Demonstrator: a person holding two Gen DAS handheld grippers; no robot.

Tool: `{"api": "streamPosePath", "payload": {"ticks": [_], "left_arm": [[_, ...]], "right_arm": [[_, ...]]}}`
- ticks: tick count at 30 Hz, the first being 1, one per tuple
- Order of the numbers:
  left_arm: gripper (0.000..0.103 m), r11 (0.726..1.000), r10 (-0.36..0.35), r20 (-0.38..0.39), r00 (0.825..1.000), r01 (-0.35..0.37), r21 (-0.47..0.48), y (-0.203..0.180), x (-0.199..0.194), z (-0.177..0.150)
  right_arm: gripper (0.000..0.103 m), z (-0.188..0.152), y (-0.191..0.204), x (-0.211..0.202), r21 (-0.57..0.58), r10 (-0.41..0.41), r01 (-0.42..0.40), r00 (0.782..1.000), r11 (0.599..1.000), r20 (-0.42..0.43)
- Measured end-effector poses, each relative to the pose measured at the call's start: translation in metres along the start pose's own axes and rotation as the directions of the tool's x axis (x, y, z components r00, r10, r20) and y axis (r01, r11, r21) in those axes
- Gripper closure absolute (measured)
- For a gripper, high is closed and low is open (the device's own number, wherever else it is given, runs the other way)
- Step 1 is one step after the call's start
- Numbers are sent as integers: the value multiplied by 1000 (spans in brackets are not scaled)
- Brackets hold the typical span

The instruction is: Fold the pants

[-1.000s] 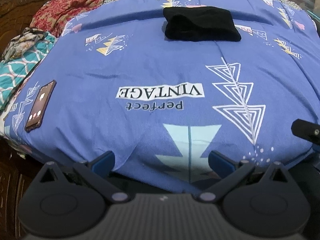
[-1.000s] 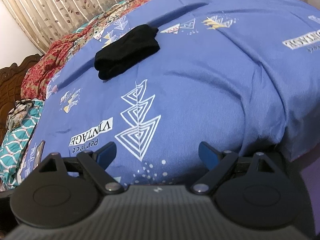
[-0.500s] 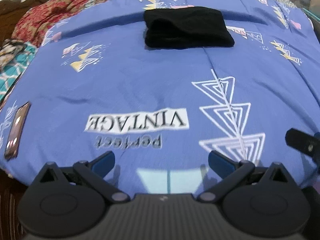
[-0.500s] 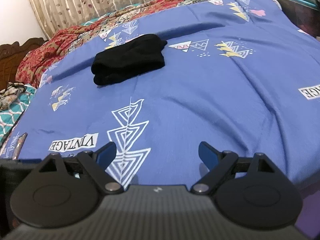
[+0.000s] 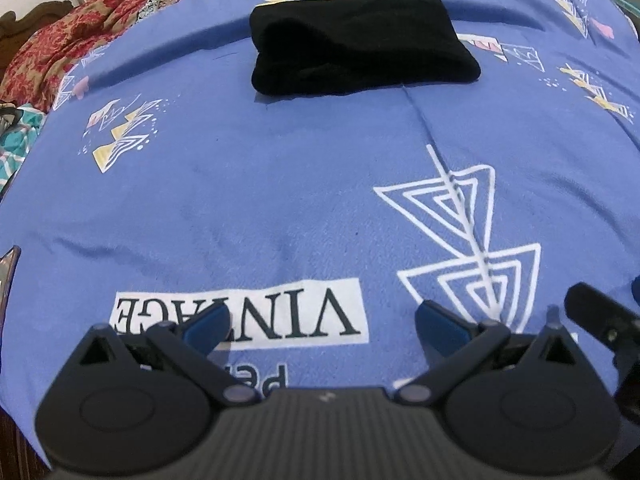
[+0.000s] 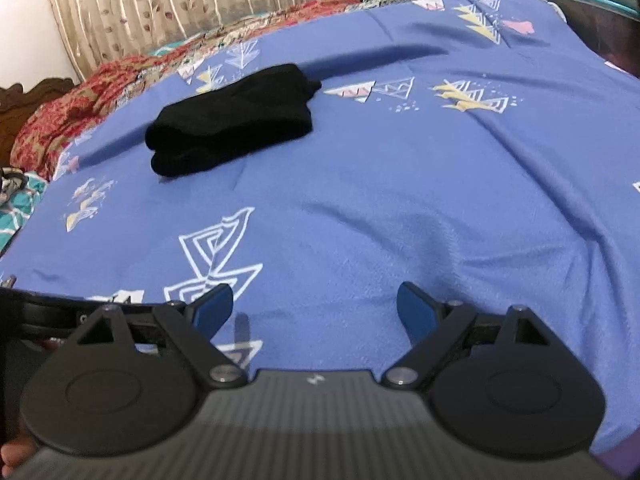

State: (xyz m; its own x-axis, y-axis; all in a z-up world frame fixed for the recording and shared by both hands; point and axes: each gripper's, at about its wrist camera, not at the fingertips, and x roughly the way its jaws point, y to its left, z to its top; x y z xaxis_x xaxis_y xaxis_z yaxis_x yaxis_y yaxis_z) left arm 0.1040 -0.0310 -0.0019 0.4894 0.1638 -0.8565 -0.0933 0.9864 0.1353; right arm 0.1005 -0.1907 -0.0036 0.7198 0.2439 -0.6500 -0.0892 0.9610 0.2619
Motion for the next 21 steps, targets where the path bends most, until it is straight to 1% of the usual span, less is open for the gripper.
{"api": "streamPosePath", "payload": {"ticks": [2, 6, 10, 13, 16, 18, 21], "left_arm": [[0, 1000, -6, -11, 1000, 6, -22, 2, 1, 1], [0, 998, -12, -19, 1000, 10, -67, 5, 2, -1], [0, 999, 38, -17, 999, -39, -33, -3, -1, -3], [0, 998, 66, -25, 997, -67, -17, -9, -3, -2], [0, 994, 89, -59, 994, -92, -56, -10, -3, -1], [0, 991, 102, -76, 992, -108, -82, -11, -5, -2], [0, 986, 124, -78, 989, -131, -100, -15, -8, -8]], "right_arm": [[12, 1, -3, 0, 9, 7, -7, 1000, 1000, 2], [12, 2, -13, -5, 64, 29, -28, 1000, 998, -6], [12, 0, -23, -8, 105, 51, -52, 999, 993, 8], [12, -6, -24, -6, 65, 56, -58, 998, 996, 36], [12, -6, -24, -7, 16, 66, -67, 997, 998, 44], [12, -6, -29, -9, 5, 81, -81, 996, 997, 44], [12, -7, -38, -11, -16, 116, -116, 992, 993, 41]]}}
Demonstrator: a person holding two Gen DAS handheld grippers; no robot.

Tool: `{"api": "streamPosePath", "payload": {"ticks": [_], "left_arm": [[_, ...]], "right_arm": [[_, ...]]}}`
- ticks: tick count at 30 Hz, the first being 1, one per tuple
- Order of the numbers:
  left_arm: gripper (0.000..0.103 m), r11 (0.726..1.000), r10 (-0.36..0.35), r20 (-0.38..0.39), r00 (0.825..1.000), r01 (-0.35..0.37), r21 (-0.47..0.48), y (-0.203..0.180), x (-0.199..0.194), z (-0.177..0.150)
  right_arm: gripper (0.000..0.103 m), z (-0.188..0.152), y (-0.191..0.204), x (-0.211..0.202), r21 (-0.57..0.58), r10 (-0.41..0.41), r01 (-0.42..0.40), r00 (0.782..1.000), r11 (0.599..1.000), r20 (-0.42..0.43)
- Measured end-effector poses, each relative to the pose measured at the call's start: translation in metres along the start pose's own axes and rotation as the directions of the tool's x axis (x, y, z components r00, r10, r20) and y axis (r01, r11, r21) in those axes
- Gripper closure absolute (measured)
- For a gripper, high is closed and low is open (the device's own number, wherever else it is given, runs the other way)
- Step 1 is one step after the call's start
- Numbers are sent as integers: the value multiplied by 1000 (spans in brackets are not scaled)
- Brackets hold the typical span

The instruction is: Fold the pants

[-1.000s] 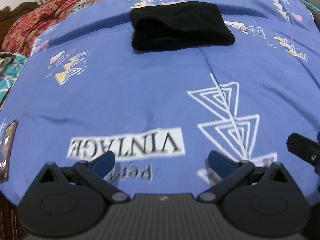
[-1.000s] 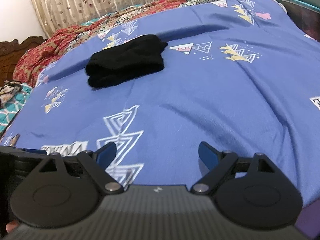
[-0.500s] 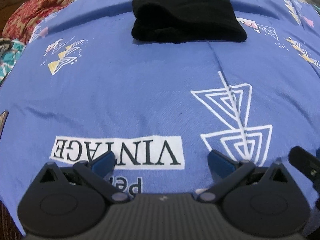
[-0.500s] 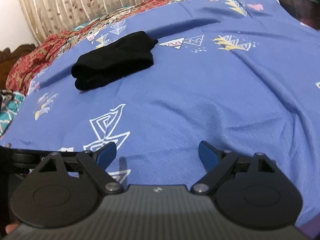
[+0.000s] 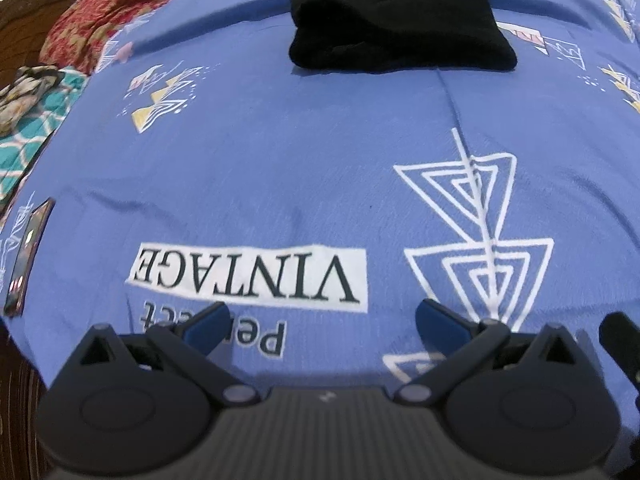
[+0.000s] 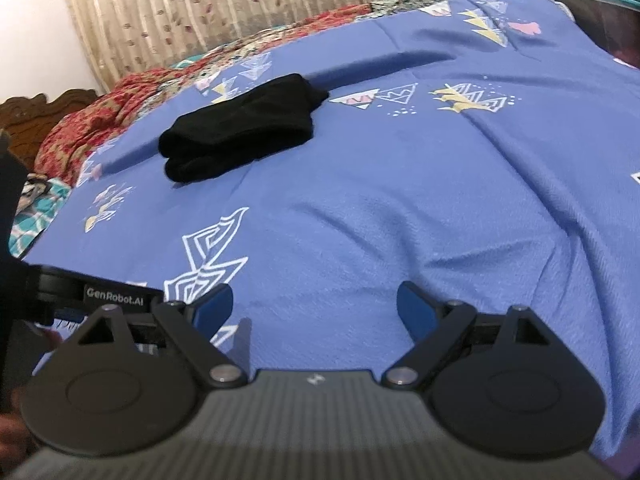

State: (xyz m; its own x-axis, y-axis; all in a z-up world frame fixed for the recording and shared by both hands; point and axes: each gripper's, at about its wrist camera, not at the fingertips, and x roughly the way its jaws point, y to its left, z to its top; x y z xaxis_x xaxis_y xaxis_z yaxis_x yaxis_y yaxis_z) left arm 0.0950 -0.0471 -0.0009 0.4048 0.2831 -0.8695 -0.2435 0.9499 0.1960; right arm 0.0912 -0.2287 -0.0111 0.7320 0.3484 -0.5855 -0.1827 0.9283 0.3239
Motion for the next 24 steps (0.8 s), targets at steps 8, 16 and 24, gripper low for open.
{"api": "streamPosePath", "payload": {"ticks": [8, 16, 24], "left_arm": [[0, 1000, 10, -53, 999, -11, -10, 0, -1, 4], [0, 993, -88, -127, 988, 77, -88, 19, 8, 8], [0, 992, -118, -91, 989, 114, -43, 20, 12, 7]], "right_arm": [[12, -7, -11, -10, -65, 50, -50, 999, 997, -2], [11, -11, 2, -7, -181, 2, -6, 1000, 983, -27], [11, -3, 8, -12, -129, -60, 42, 988, 991, -139]]}}
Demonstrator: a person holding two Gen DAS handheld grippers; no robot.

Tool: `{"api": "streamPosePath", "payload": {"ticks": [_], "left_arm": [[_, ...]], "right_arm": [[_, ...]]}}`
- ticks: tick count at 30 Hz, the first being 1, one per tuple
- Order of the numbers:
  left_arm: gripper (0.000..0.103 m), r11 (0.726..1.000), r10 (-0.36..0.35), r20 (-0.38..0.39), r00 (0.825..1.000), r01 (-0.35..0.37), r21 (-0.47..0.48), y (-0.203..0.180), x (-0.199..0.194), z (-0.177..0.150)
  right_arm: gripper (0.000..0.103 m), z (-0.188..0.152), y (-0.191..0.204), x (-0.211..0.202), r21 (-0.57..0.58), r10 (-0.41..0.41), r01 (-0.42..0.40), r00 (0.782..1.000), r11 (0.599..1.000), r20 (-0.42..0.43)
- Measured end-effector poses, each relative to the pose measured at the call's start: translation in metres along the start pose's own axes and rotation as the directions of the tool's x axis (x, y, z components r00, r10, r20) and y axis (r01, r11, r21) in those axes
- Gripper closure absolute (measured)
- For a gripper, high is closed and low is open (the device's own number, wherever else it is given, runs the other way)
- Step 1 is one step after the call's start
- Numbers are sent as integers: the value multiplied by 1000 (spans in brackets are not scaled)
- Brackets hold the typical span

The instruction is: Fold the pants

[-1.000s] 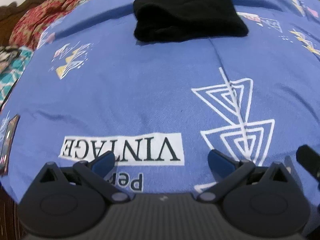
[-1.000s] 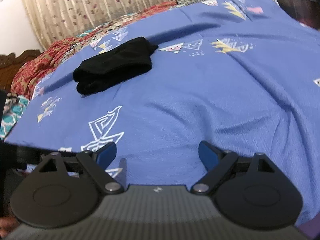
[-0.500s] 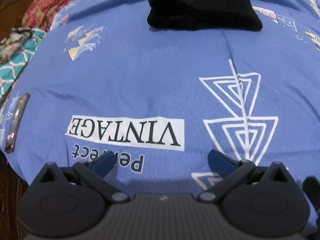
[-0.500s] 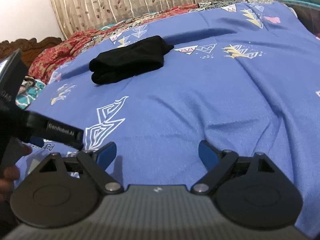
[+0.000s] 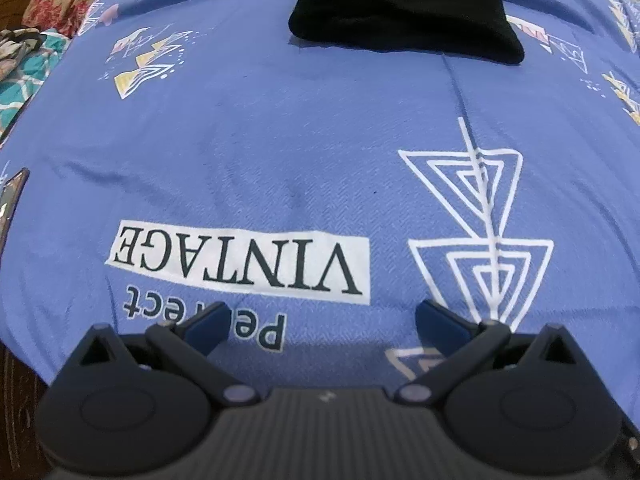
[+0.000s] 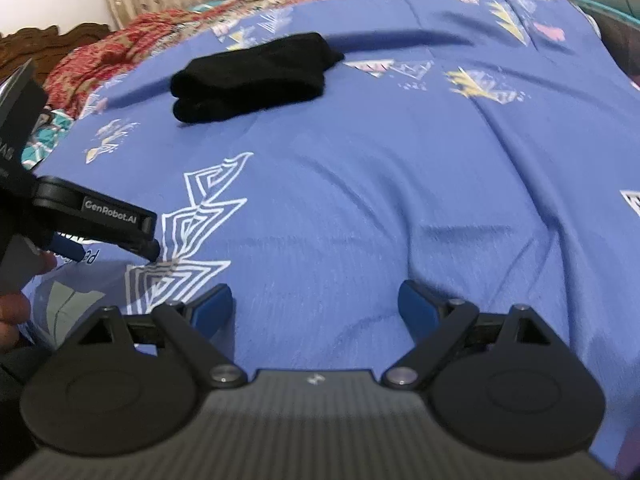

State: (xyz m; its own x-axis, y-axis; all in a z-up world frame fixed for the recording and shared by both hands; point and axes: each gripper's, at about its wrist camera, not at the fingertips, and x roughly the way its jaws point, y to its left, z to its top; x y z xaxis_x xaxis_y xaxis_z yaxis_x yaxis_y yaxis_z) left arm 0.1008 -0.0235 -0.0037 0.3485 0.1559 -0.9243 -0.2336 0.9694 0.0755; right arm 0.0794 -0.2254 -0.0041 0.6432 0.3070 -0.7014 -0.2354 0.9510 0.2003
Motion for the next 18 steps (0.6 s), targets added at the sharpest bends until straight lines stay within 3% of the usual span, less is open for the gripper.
{"api": "streamPosePath", "payload": {"ticks": [7, 12, 15, 18], "left_arm": [[0, 999, -36, 22, 999, 36, 29, 6, 3, -1], [0, 998, -53, 48, 997, 51, 36, 8, 4, -3], [0, 998, -56, 58, 997, 54, 42, 8, 3, -4], [0, 998, -53, 61, 997, 51, 43, 7, 3, -4]], "right_arm": [[9, 1, 17, 4, -8, -104, 104, 993, 995, -63], [8, 12, 21, 6, 56, -149, 156, 982, 986, -115], [8, 24, 23, -4, 120, -83, 96, 990, 988, -110], [8, 36, 26, -7, 108, -88, 94, 994, 990, -60]]}}
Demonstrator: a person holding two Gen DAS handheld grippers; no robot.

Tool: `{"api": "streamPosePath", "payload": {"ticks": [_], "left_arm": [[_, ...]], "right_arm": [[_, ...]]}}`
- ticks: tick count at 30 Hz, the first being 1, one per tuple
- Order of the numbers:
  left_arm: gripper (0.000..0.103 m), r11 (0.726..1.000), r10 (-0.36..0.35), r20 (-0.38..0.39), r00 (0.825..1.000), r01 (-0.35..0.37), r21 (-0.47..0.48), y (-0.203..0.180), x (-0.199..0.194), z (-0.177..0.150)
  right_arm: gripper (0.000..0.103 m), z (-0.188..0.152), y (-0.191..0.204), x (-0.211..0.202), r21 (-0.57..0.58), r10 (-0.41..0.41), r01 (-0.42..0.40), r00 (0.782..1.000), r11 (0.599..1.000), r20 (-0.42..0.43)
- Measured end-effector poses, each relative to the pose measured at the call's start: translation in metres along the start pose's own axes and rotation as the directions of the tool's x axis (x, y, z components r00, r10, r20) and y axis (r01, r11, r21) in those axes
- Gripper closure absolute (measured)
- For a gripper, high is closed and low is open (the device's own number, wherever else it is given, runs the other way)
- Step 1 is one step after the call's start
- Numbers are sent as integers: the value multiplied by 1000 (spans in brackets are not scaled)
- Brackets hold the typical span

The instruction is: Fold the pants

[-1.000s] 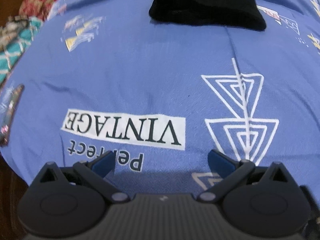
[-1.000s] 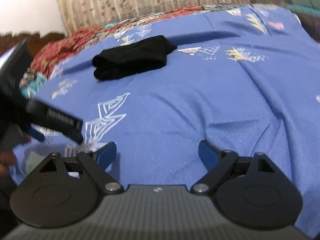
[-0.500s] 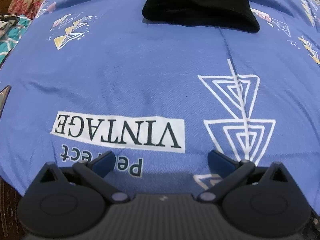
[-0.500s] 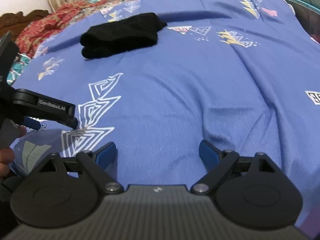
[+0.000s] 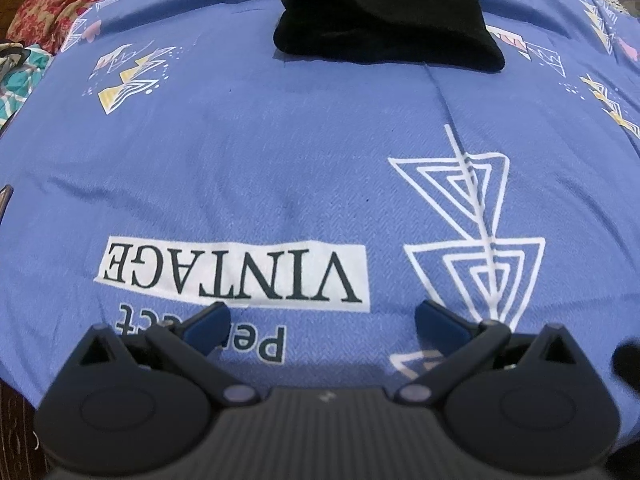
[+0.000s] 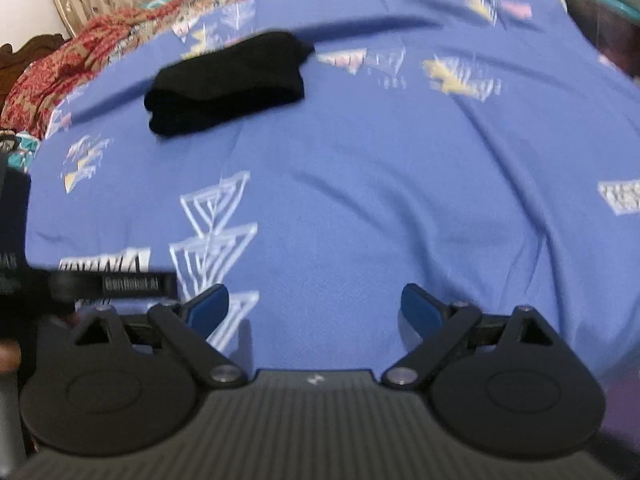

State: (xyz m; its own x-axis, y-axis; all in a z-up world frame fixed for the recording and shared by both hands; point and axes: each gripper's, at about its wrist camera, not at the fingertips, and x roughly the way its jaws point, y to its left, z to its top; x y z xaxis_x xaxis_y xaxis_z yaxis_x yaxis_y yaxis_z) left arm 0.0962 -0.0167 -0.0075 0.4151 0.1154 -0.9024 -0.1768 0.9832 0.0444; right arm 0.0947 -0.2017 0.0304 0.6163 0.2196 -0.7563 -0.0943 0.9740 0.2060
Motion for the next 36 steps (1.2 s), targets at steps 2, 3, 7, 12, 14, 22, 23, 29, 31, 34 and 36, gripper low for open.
{"api": "streamPosePath", "payload": {"ticks": [2, 3, 7, 12, 14, 22, 23, 29, 31, 34, 36], "left_arm": [[0, 1000, -2, 0, 1000, 2, 2, 0, -1, 0], [0, 1000, -5, 0, 1000, 5, 1, 1, 0, 0], [0, 1000, 7, 13, 1000, -7, 8, -1, -1, -2], [0, 1000, 9, 7, 1000, -9, -1, -2, -2, -1], [0, 1000, 9, 18, 1000, -9, 0, -2, -2, -3], [0, 1000, 8, 43, 999, -8, 2, -2, -3, -6], [0, 1000, 5, 46, 999, -6, 2, -2, -3, -6], [0, 1000, 6, 70, 998, -5, -13, -2, -3, -9], [0, 1000, 3, 65, 998, -2, -16, -1, -3, -8], [0, 1000, -7, 55, 998, 8, -21, 1, -3, -7], [0, 1000, -4, 49, 999, 5, -20, 1, -2, -6]], "right_arm": [[8, 1, -6, 2, 32, 18, -18, 1000, 999, 22], [8, 0, -10, 4, 50, 34, -36, 999, 998, 31], [8, -17, -17, 10, 48, 73, -76, 995, 996, 64], [8, -19, -17, 12, 58, 103, -110, 988, 992, 111], [8, -18, -20, 18, 73, 109, -117, 989, 990, 101], [8, -20, -21, 23, 55, 106, -114, 986, 992, 128], [8, -21, -20, 22, 41, 102, -108, 986, 993, 132], [8, -21, -23, 22, 20, 116, -120, 983, 993, 142], [8, -21, -22, 22, 10, 116, -119, 982, 993, 149], [8, -21, -21, 21, -3, 118, -120, 980, 993, 161], [8, -21, -22, 20, 0, 125, -127, 977, 992, 173]]}}
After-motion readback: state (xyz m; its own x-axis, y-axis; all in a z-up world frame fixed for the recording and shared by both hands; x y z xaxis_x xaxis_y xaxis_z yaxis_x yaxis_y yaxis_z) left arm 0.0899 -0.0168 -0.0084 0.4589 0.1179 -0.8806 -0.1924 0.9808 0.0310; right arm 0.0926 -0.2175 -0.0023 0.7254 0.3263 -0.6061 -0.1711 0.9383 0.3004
